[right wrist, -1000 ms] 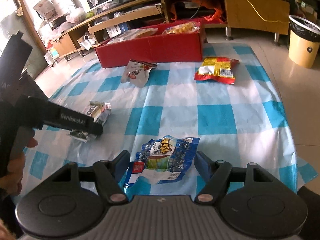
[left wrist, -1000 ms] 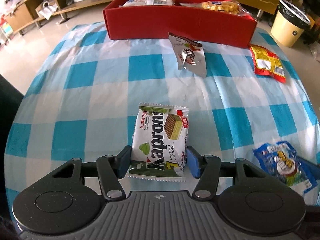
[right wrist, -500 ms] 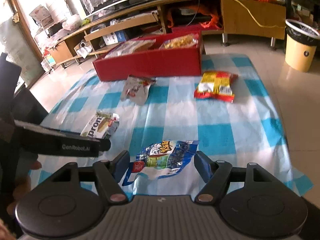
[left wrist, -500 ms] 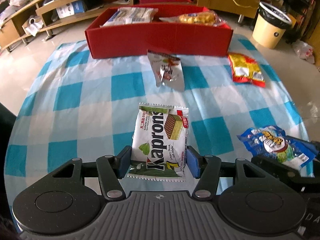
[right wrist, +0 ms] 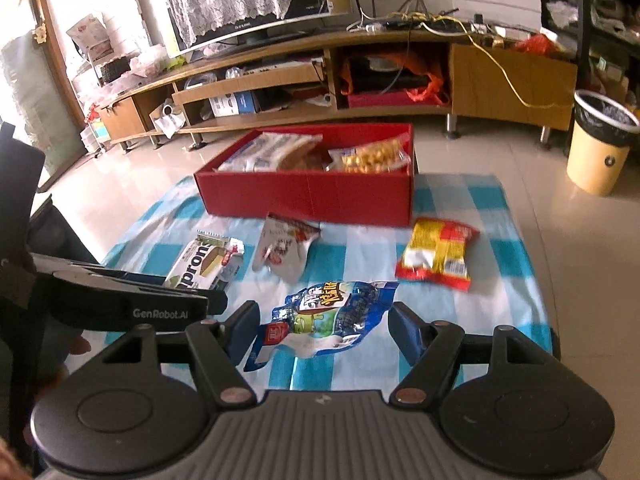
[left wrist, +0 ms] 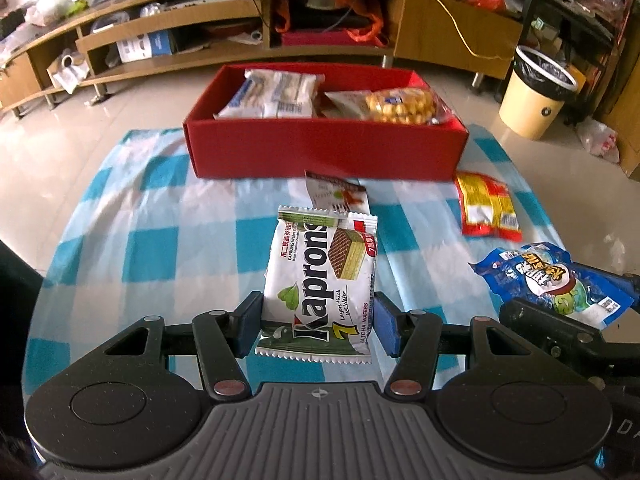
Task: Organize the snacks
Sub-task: 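Lift both held packets off the tablecloth toward the red box, then carry the sausage packet and Kaprons packet over the red box with both grippers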
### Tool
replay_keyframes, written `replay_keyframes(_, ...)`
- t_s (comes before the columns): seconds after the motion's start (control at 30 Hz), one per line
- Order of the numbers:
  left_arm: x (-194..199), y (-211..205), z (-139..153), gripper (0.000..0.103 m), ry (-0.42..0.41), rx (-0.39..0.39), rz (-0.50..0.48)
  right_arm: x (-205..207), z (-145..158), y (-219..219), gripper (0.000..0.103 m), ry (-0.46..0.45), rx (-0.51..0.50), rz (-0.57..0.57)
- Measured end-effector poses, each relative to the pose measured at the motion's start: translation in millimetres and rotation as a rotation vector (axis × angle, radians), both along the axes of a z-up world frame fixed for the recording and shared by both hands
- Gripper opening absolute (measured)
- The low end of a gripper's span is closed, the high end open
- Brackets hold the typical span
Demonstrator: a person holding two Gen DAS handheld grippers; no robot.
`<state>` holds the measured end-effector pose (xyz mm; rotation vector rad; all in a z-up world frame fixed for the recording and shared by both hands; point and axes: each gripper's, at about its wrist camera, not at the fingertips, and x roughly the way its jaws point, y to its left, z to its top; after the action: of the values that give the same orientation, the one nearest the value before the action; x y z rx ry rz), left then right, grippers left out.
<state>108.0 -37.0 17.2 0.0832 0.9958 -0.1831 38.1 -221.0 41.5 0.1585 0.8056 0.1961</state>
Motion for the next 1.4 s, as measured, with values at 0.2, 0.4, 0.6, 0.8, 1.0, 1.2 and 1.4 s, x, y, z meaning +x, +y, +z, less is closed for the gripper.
replay_keyframes(0.2, 12.3, 2.8, 2.0, 0.065, -0.005, -0.005, 0.007, 15.8, 6.8, 3.7, 0.067, -0.017, -0.007, 0.006)
replay_keyframes(0.4, 22.8, 4.1, 0.6, 0.064, -0.002, -0.007, 0.009, 32.2, 8.5, 4.3, 0.067, -0.022, -0.005, 0.008)
replay_keyframes(0.6, 36.1, 6.4, -3.7, 0.064, 0.005, -0.006, 0.012, 45.9, 8.8, 4.9, 0.067, -0.025, -0.008, 0.009)
replay_keyframes(0.8, 41.4, 9.9, -9.5, 0.064, 0.016, 0.001, 0.021, 53.7, 3.6, 1.9, 0.067, -0.013, 0.000, 0.001)
replay_keyframes(1.0, 45.1, 12.8, -4.6, 0.064, 0.010, -0.018, 0.029, 59.0, -0.5, -3.2, 0.067, -0.006, 0.008, -0.009)
replay_keyframes(1.2, 49.2, 10.0, 0.3, 0.064, -0.002, -0.019, 0.027, 66.8, -0.4, -3.2, 0.067, -0.009, 0.014, 0.000)
replay_keyframes(1.4, 54.9, 5.8, 1.1, 0.064, 0.002, -0.010, 0.018, 74.5, 0.9, -1.6, 0.067, -0.018, 0.016, 0.011)
